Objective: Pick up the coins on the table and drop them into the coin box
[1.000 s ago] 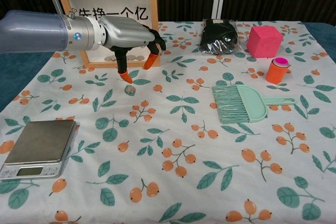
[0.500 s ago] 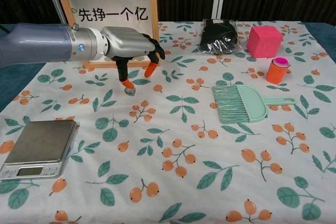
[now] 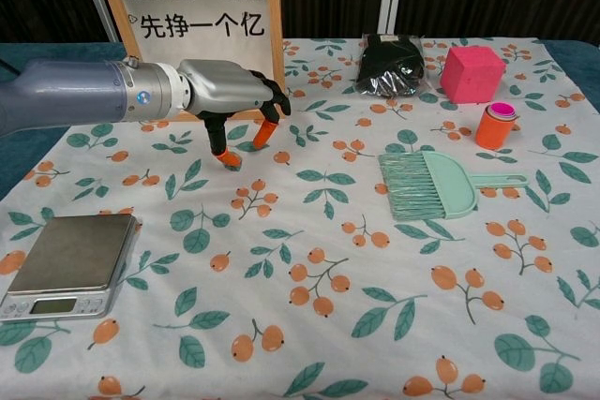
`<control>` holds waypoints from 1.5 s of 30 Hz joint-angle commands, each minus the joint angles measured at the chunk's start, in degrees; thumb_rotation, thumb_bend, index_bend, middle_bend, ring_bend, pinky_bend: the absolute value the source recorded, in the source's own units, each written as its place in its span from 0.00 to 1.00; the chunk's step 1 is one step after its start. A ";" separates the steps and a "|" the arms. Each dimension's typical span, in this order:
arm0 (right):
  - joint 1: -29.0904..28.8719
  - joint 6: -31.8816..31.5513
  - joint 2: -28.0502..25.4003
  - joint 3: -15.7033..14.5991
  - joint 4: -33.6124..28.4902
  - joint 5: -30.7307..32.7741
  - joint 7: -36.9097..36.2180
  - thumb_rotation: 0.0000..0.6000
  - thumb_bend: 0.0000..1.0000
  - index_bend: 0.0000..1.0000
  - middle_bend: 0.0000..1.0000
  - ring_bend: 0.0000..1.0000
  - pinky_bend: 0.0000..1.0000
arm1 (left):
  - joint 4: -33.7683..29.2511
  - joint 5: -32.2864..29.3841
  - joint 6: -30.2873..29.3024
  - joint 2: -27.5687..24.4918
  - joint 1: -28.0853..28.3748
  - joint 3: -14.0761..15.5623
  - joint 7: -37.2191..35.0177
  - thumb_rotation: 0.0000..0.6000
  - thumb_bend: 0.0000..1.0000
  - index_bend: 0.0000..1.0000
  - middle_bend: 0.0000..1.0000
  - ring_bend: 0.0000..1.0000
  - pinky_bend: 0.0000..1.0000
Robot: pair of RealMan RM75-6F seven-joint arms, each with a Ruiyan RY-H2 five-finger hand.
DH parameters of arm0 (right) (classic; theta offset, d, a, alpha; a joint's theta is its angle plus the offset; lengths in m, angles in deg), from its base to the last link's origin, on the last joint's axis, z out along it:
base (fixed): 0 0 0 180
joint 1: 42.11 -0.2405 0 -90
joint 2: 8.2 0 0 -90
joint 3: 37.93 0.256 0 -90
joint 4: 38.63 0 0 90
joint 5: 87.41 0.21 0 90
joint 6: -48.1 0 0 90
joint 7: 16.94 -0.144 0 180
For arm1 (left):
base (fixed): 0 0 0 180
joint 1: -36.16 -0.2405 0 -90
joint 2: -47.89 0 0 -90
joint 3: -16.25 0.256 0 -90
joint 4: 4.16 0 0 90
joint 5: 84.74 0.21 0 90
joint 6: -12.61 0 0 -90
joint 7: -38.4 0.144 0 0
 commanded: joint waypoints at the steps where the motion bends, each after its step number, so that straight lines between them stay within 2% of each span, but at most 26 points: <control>1: -0.01 -0.07 0.03 0.02 0.01 0.06 0.08 1.00 0.39 0.19 0.08 0.04 0.00 | 0.36 0.24 -0.12 0.19 -0.07 0.15 -0.14 1.00 0.20 0.52 0.12 0.00 0.00; 24: -0.04 -0.54 -0.04 0.24 -0.26 1.30 0.79 1.00 0.39 0.19 0.08 0.04 0.00 | 3.88 1.52 -1.11 2.42 -0.41 0.67 0.28 1.00 0.20 0.52 0.12 0.00 0.00; 45: -0.14 -0.73 0.00 0.26 -0.36 1.93 1.38 1.00 0.39 0.19 0.08 0.04 0.00 | 3.23 0.24 0.13 1.60 -0.85 0.23 1.59 1.00 0.20 0.52 0.12 0.00 0.00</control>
